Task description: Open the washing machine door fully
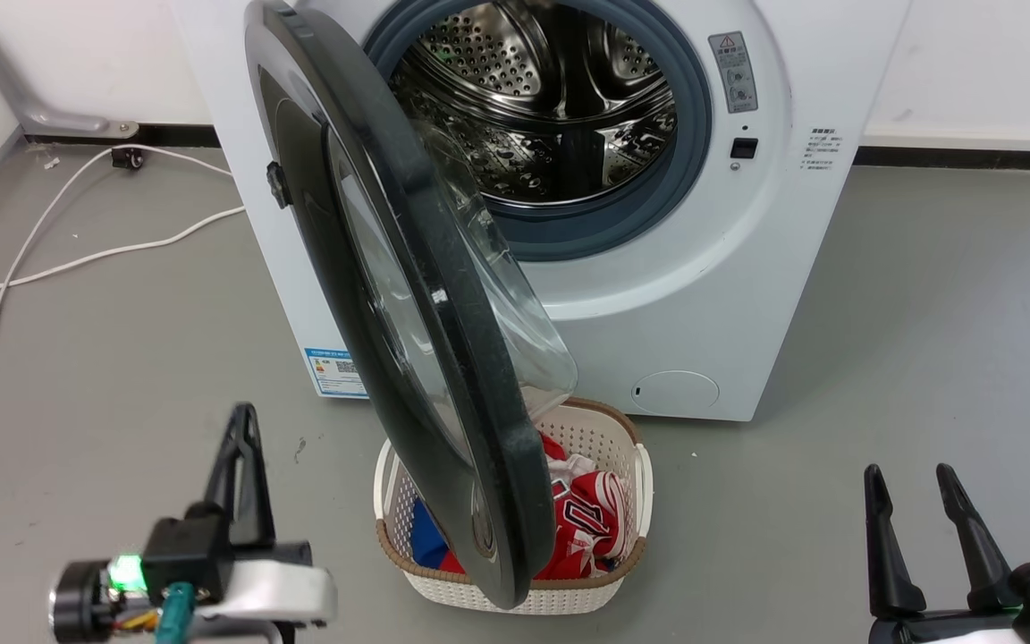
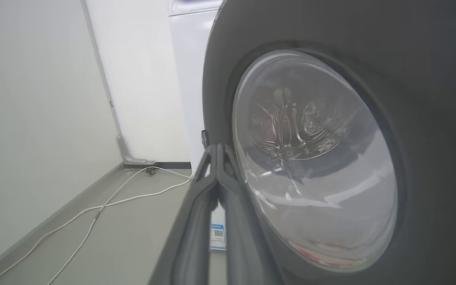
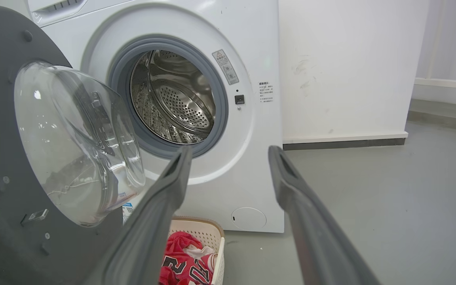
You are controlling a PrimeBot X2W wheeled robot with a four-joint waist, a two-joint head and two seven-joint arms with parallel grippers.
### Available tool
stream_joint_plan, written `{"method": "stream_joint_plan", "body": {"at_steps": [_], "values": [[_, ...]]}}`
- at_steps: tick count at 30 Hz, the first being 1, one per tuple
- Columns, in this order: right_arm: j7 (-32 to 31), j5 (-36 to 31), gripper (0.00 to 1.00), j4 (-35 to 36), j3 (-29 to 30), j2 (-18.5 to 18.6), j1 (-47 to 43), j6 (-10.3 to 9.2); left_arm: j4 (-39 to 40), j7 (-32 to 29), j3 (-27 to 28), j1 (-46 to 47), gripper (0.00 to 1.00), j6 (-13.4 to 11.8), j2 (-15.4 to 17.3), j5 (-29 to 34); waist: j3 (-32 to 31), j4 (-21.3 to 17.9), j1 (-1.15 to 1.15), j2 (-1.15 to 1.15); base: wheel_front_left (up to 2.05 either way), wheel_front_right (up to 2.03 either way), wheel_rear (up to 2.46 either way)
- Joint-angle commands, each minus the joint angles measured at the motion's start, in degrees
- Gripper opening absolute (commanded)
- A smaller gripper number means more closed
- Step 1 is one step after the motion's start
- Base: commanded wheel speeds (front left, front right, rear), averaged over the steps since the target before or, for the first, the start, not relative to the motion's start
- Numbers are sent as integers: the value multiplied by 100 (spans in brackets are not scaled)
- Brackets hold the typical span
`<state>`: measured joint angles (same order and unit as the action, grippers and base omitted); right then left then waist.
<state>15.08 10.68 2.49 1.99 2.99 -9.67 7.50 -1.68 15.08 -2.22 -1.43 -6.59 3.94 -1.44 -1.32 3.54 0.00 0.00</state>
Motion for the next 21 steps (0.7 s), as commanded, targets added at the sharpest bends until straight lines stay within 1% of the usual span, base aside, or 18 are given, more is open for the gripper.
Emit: {"method": "stream_joint_plan", "body": {"at_steps": [1, 6, 10, 15, 21], "values": [[12, -22, 100, -10, -12, -21, -4, -1, 152, 14, 48, 155, 0, -32, 57, 45, -2, -1, 0, 0, 0, 0, 0], [12, -72, 100, -14, -43, -22, 36, -1, 770, 14, 79, 533, 0, -31, 187, 176, -4, -22, 0, 0, 0, 0, 0], [12, -76, 100, 1, -51, -21, 40, -1, 1307, 14, -84, 810, 0, 25, 260, 291, -2, -51, 0, 0, 0, 0, 0], [12, -109, 100, -6, -76, -21, 56, -1, 1808, 14, -528, 1130, 0, 99, 248, 399, 11, -78, 0, 0, 0, 0, 0], [12, -144, 100, -13, -128, -21, 115, -1, 2036, 14, -1218, 1447, 0, 235, 157, 426, 46, -95, 0, 0, 0, 0, 0]]}}
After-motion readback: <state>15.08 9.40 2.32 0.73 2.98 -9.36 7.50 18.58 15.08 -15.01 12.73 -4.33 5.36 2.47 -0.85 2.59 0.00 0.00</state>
